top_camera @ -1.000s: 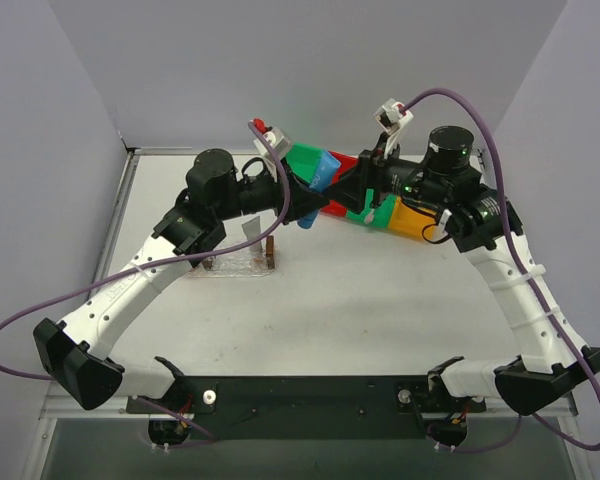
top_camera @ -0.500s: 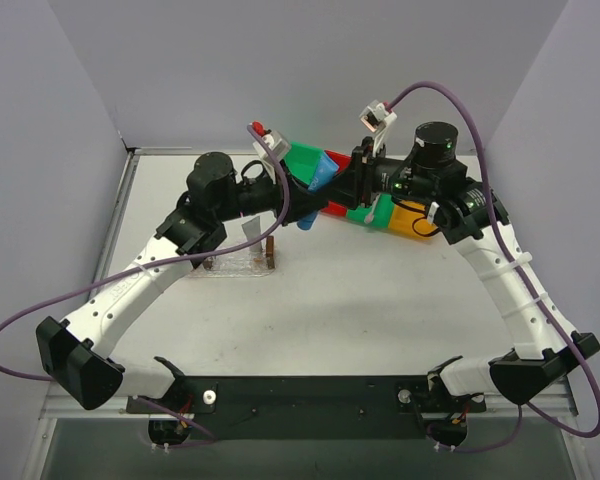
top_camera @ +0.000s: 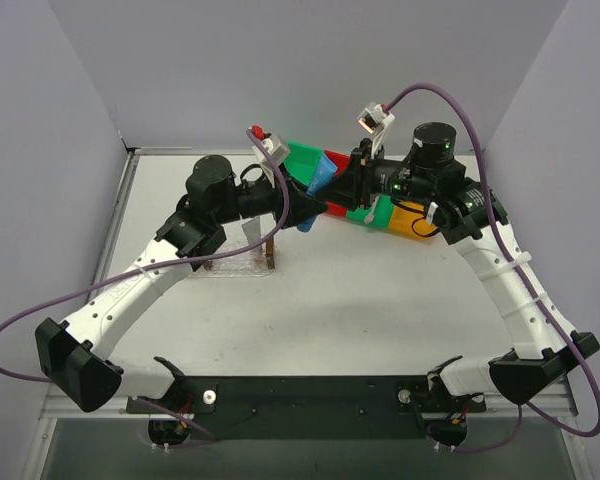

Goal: Prepare toiletry sets of a toothbrush and toothpaste on the tray

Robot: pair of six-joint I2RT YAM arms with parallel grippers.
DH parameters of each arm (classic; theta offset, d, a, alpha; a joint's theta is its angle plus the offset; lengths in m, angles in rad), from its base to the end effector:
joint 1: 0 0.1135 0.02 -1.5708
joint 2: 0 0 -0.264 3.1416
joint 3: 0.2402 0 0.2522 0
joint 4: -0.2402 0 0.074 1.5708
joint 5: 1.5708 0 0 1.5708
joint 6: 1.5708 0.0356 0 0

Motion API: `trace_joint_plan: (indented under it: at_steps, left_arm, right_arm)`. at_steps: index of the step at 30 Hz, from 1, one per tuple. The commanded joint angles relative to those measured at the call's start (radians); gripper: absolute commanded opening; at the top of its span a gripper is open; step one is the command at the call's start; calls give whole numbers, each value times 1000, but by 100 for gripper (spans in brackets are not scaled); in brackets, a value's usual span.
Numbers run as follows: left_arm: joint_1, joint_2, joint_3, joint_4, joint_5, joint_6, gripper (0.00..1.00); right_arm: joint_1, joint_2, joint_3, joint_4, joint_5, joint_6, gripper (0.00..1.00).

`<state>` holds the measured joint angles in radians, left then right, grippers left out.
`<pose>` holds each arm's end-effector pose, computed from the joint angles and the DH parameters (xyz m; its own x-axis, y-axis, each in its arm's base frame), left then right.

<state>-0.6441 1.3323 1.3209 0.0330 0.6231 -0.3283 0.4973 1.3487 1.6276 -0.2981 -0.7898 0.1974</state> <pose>0.2323 -0.2004 0.4295 -0.2913 -0.1087 -0.9504 0.9088 0.2789 -0.3104 0.2339 0.1557 0.4942 -0.2048 0.0459 -0.9777 -0.9380 0.2763 0.2095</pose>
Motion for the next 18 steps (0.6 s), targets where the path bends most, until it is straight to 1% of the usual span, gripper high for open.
trace_joint_plan:
  at_steps: [1,3,4,5,11,18]
  left_arm:
    - [-9,-67,-14,18,63,61,45]
    - [-8,-76,-23,7,66,77,52]
    - [-6,-82,-28,5,69,80,58]
    - [-6,-82,-31,4,70,83,59]
    - [4,-100,-23,-22,76,119,66]
    - [46,-137,40,-128,61,196,67]
  right_arm:
    - [9,-17,37,51,3,-41,0]
    - [9,-23,38,39,9,-53,0]
    - [9,-25,41,36,17,-58,0]
    - [9,-28,41,33,18,-61,0]
    - [7,-45,40,2,34,-104,0]
    - [9,-72,3,-30,0,-162,0]
